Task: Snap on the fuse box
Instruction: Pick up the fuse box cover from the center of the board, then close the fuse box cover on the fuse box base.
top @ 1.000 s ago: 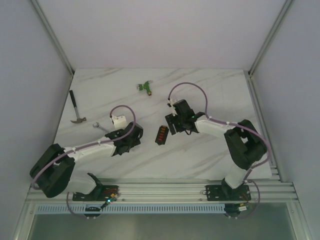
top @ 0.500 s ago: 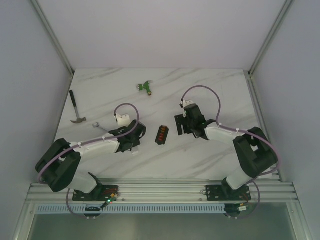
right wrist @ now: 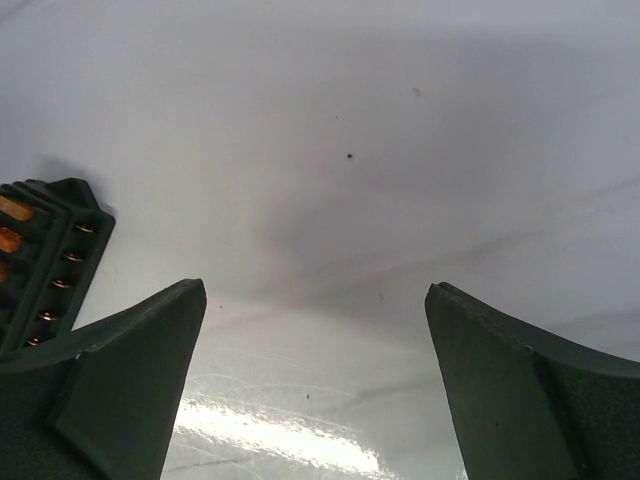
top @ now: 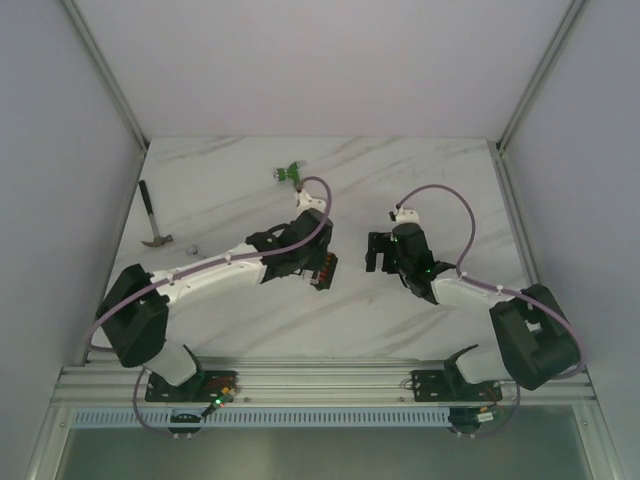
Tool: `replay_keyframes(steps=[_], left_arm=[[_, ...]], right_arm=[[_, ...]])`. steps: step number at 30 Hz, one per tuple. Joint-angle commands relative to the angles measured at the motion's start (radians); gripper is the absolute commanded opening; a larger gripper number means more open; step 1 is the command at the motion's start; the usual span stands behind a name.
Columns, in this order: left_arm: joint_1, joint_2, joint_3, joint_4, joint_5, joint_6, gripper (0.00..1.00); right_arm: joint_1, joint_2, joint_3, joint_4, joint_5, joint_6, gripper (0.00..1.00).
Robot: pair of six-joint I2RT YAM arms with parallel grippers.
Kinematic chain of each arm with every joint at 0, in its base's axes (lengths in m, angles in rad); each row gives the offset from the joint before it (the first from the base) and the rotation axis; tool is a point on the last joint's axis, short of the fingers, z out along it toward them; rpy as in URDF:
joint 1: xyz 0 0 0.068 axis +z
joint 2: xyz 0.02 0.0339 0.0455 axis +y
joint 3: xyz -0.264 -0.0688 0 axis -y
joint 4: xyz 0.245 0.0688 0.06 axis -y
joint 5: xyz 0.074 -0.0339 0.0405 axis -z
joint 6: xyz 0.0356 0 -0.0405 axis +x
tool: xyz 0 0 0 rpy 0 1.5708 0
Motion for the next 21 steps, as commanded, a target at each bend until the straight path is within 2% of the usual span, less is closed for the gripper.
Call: replay_keyframes(steps=[1,7,12,21], left_arm=[[-0.013,0.081,0.083,-0.055,0.036,0.179,0.35],[-0.011,0.179,0.164,-0.063,0.074,0.256,0.36],[0.009,0.250,0.206,-0.057,0.110,0.263,0.37],[0.028,0.291,0.181,0.012,0.133,0.228,0.39]], right_arm=[[-0.007,-0.036,-0.042,0.088,0.053,0.044,0.99],[-0.007,-0.042,-0.057,0.105,0.066,0.047,1.00],[-0.007,-0.034,-0.058,0.109,0.064,0.044,1.00],[-0.009,-0.013,-0.052,0.111,0.050,0.039,1.00]])
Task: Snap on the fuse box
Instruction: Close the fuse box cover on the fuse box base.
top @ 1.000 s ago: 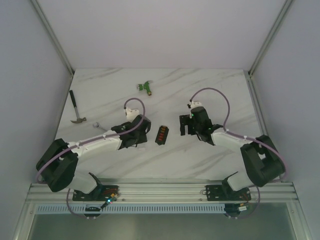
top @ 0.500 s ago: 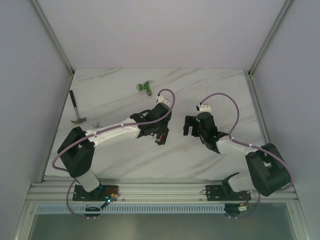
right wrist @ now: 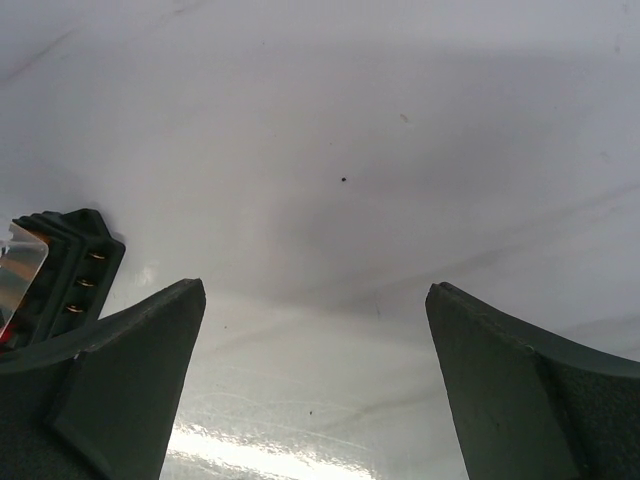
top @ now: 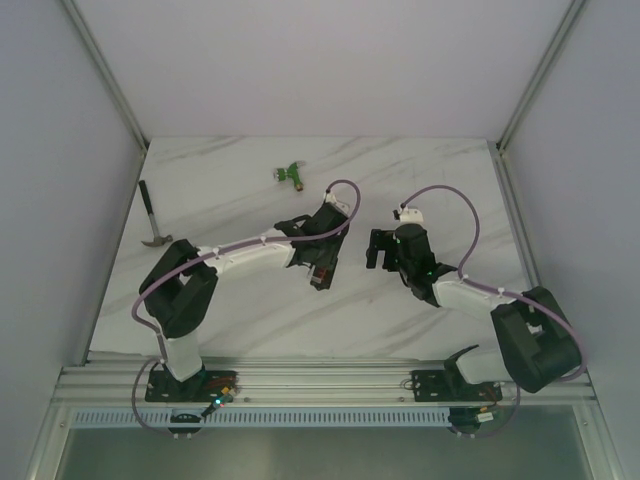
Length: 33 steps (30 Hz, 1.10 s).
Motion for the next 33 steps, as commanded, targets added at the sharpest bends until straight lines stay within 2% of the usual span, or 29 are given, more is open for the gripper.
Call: replay_keyframes(steps=[1,17,19,22,28,33], left_arm=[[0.006,0.001,-0.009,0.040,0.037,-0.019,0.39],[0.007,0.003,-0.072,0.074,0.025,-0.097,0.46],[0.006,0.001,-0.080,0.078,0.030,-0.100,0.49],[0.008,-0.006,-0.090,0.088,0.034,-0.106,0.59],[0.007,-0.050,-0.090,0.106,0.042,-0.114,0.68],[0.031,-0.167,-0.185,0.181,0.071,-0.155,0.66]], right_arm=[[-0.003,0.015,-0.009,0.037,0.017,0.006,1.00],[-0.004,0.033,-0.004,0.042,-0.013,0.003,1.00],[-0.004,0.034,-0.004,0.044,-0.020,0.001,1.00],[-0.003,0.036,-0.002,0.051,-0.040,-0.001,1.00],[-0.003,0.040,0.014,0.052,-0.133,-0.015,0.99],[-0.003,0.042,0.062,0.011,-0.262,-0.010,0.94]])
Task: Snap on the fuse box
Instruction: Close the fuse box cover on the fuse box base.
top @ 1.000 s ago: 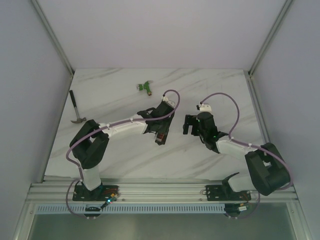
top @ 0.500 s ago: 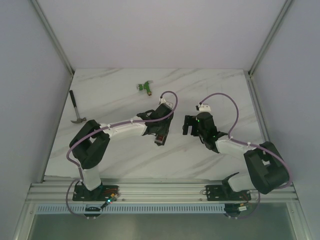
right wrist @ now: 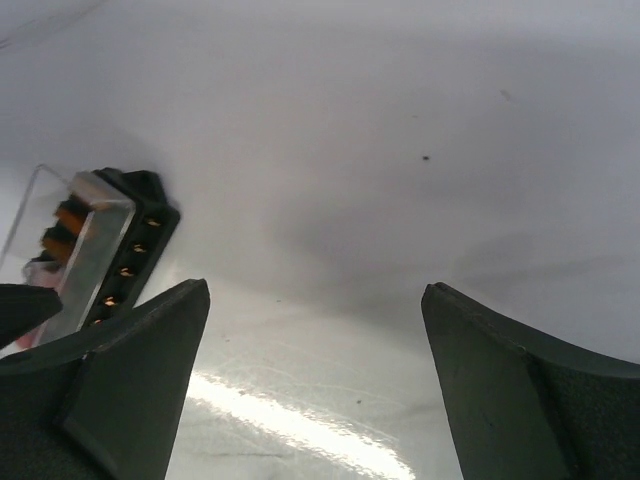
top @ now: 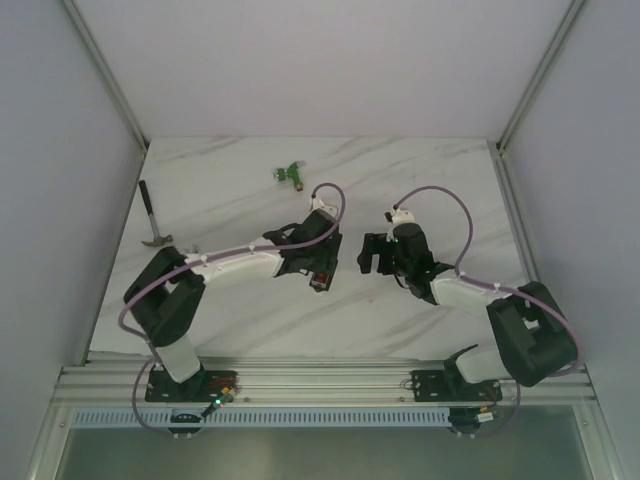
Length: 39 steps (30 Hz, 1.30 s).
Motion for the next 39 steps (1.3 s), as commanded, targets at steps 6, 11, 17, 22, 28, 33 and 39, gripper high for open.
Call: replay_keyframes(steps=[6,11,17,22,28,33,39], left_arm=[[0.116,-0.194,-0.199,0.213,0.153,-0.084,0.54],[0.170,-0.162,-0.213,0.295,0.261,-0.088,0.51],[0.204,-0.105,-0.205,0.332,0.339,-0.083,0.48],[0.218,-0.052,-0.200,0.344,0.378,-0.087,0.45],[0.234,-0.006,-0.207,0.352,0.417,-0.102,0.39],[0.255,0.007,-0.269,0.361,0.438,-0.169,0.35],[0.267,0.004,-0.314,0.378,0.460,-0.277,0.36]], right_arm=[[-0.003,0.064,0.163,-0.050,-0.273,0.041,0.80],[-0.004,0.143,0.236,-0.032,-0.415,0.106,0.64],[-0.003,0.251,0.266,-0.013,-0.491,0.158,0.49],[-0.004,0.324,0.304,-0.015,-0.524,0.166,0.41],[-0.006,0.378,0.341,-0.036,-0.550,0.179,0.36],[-0.013,0.385,0.351,-0.043,-0.559,0.179,0.33],[-0.015,0.319,0.342,-0.041,-0.543,0.182,0.44]])
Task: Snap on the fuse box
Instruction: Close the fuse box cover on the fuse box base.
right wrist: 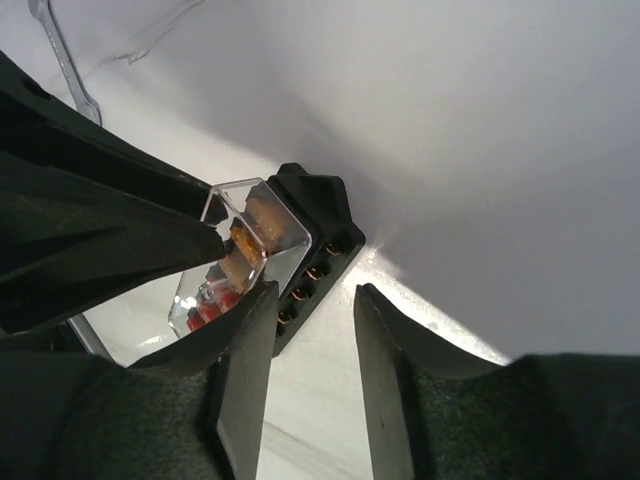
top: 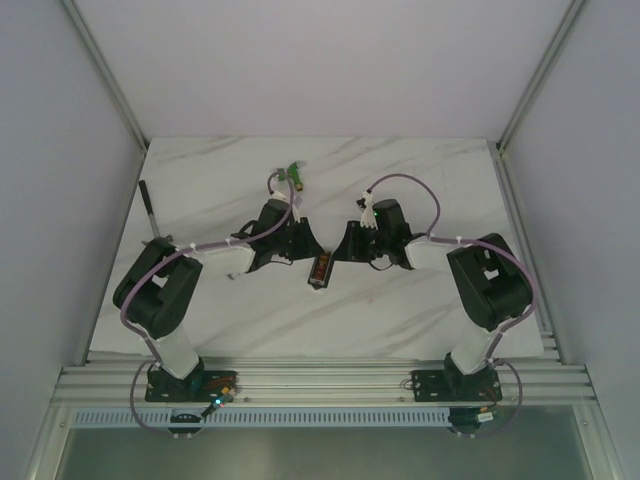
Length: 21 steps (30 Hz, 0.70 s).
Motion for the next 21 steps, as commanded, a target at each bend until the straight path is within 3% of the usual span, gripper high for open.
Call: replay_keyframes(steps=[1,8,21], left_arm=[[-0.003,0.029,-0.060,-0.080,0.006,-0.077,0.37],[-0.013,-0.079,-0.065,-0.081,-0.040,-0.103,0.46],[-0.001,0.063,0.036,-0.082,-0.011,-0.047,0.44]], right_arm=[[-0.001,-0.066,0.021,0.016,-0.017,0.015,0.45],[-0.001,-0.078,0.011,0.066,-0.038,0.044,0.52],[-0.001,0.070,0.082,0.053,-0.098,0.046,0.36]])
